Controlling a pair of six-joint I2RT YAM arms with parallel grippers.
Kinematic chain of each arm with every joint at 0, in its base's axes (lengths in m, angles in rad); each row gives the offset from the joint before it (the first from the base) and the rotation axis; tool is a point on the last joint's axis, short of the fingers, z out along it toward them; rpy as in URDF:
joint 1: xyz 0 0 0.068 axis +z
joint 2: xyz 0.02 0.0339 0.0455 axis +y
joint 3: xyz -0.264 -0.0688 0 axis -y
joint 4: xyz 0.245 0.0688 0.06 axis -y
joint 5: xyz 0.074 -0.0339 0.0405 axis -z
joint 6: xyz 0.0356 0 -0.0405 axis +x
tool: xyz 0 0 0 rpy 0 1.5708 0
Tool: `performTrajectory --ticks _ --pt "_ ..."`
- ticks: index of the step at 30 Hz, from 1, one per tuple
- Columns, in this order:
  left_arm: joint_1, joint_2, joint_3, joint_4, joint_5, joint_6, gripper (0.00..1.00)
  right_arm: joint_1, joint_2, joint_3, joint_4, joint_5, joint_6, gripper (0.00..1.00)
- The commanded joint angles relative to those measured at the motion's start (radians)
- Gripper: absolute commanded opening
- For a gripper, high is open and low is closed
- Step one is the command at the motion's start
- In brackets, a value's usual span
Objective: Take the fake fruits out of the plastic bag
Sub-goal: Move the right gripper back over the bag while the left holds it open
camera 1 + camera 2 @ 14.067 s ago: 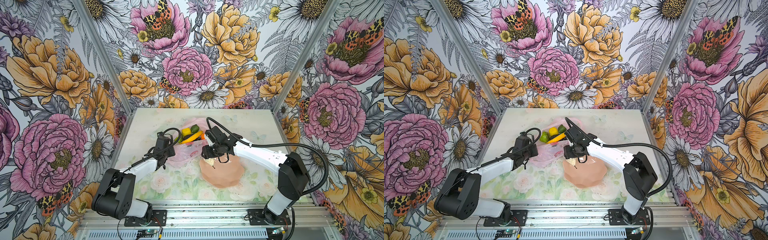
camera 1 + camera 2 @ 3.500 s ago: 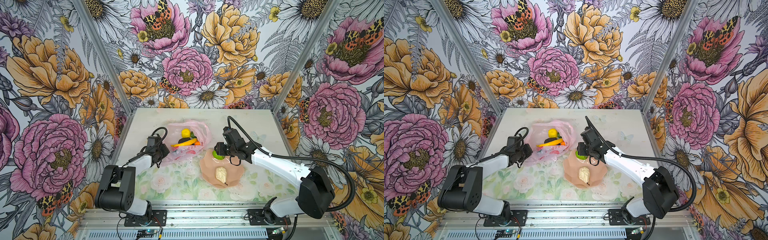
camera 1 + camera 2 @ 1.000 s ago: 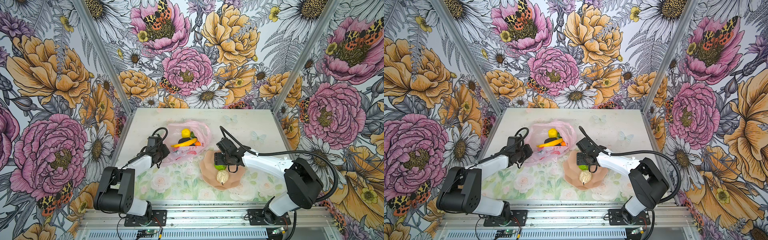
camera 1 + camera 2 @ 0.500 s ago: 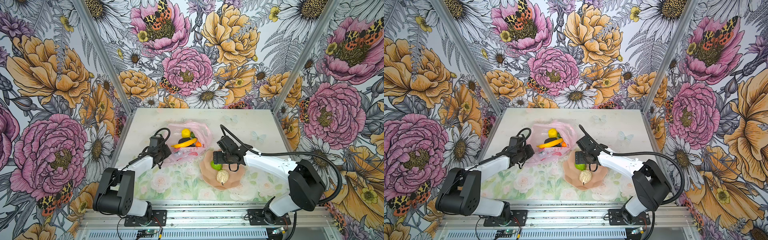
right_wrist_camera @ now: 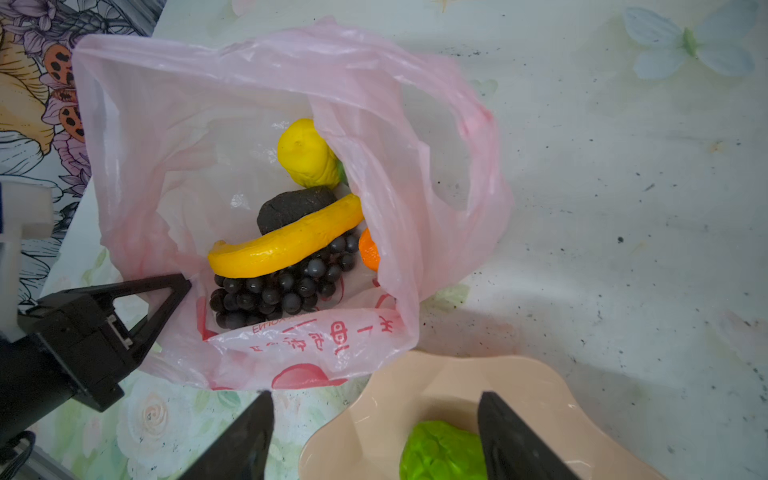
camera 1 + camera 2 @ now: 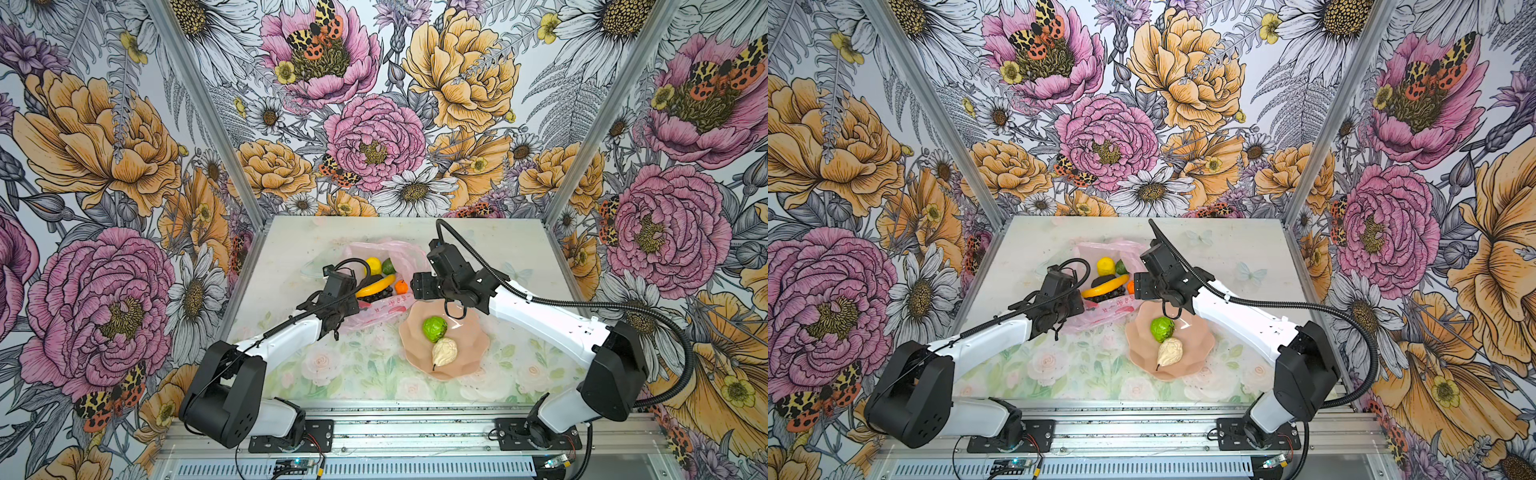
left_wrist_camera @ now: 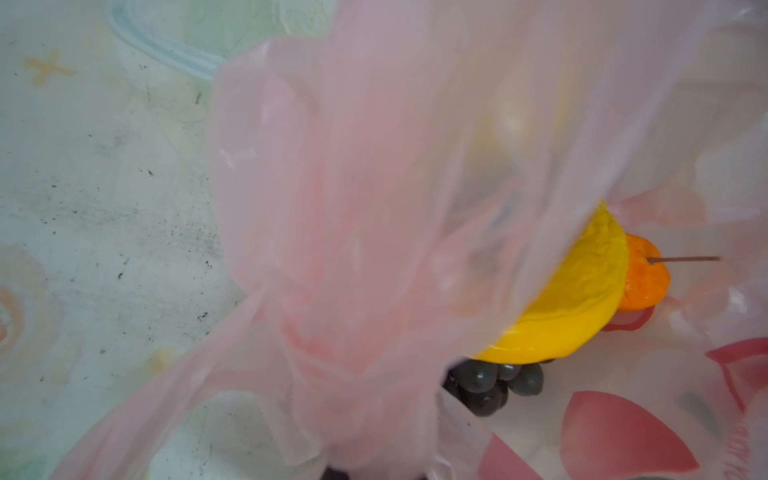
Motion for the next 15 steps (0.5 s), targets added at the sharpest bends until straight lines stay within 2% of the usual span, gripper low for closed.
performTrajectory --ticks 1,5,10,15 --pt "-0.049 -0.015 0.023 0.009 -0.058 0.064 0.00 0.020 0.082 0.090 0.063 -0.062 -0.005 0.71" --pt "-0.083 -0.012 0.029 0.013 -0.061 0.079 0.00 0.022 0.235 0.220 0.080 -0.098 0.011 0.64" --pt "-0.089 -0.016 0.016 0.023 -0.057 0.071 0.00 0.010 0.425 0.373 0.087 -0.135 0.022 0.61" --pt "-0.081 -0.007 0.009 0.034 -0.035 0.052 0.00 -0.017 0.551 0.478 0.086 -0.116 0.041 0.59"
